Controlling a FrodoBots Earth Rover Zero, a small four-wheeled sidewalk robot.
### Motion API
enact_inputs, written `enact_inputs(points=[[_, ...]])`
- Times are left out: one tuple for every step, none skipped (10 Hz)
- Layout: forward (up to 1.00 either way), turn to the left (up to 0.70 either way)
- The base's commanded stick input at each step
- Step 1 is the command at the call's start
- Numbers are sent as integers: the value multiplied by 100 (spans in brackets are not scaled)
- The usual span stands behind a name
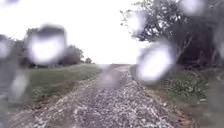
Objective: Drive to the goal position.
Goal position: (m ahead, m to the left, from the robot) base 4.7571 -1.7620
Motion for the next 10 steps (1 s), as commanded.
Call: enact_inputs(points=[[70, 1], [70, 3], [70, 14], [70, 14], [70, 14], [70, 14], [70, 14], [70, 4], [70, 0], [70, 0]])
